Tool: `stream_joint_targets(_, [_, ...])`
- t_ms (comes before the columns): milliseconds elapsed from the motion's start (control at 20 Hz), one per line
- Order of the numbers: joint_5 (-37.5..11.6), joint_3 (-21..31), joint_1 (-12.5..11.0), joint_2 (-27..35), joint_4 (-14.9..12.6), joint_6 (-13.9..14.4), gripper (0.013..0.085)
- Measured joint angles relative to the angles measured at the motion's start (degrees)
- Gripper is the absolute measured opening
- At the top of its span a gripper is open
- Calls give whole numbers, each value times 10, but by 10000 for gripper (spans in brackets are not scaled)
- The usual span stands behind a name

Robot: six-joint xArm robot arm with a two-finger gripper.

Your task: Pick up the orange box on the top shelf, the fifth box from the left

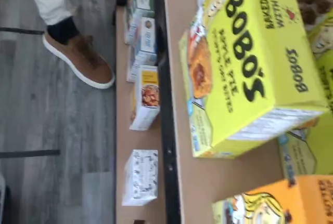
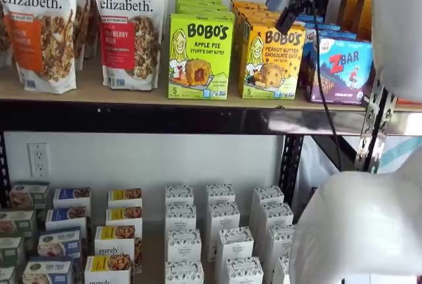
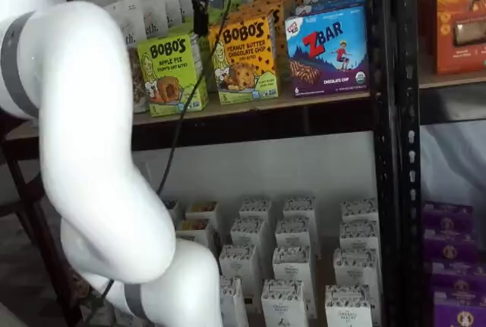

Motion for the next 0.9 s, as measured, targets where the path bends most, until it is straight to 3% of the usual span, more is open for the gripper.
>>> stream_joint_targets(600, [-110, 15, -8, 22, -5, -30, 850])
stream_joint_targets(900, [-125, 11, -18, 41, -9, -47, 850])
